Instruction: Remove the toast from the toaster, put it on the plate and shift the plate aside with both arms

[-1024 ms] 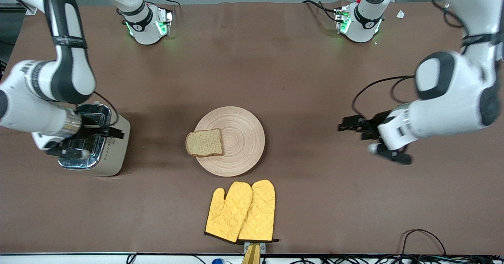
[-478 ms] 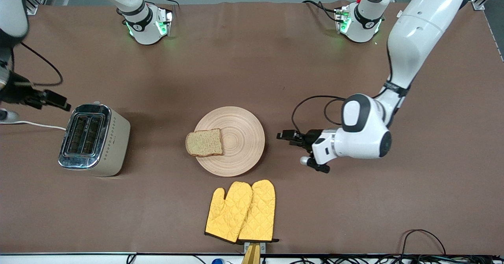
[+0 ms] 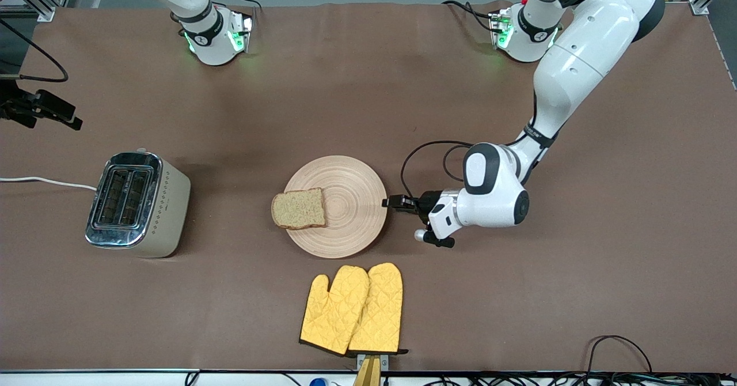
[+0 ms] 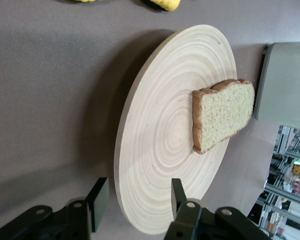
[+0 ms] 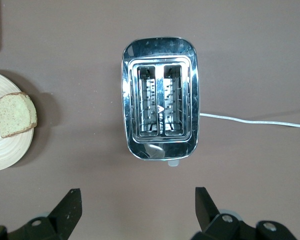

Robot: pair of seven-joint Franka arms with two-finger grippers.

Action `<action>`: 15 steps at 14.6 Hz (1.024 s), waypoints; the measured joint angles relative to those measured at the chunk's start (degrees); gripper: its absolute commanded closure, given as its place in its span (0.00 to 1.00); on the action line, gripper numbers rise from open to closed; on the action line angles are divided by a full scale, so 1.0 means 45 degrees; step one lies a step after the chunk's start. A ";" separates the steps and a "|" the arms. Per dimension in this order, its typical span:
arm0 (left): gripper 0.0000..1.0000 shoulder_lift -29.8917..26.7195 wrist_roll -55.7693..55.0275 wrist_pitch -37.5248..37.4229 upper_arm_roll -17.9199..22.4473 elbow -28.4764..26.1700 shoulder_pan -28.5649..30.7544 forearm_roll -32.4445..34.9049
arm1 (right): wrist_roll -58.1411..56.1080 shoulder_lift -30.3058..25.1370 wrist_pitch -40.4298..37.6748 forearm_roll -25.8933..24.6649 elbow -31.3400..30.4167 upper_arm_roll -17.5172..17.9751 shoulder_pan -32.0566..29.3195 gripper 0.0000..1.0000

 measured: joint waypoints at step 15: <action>1.00 0.0740 0.0190 0.1013 -0.0130 0.0031 -0.0341 -0.0471 | 0.0439 0.0372 -0.0532 -0.0158 0.0902 0.5658 -0.5029 0.00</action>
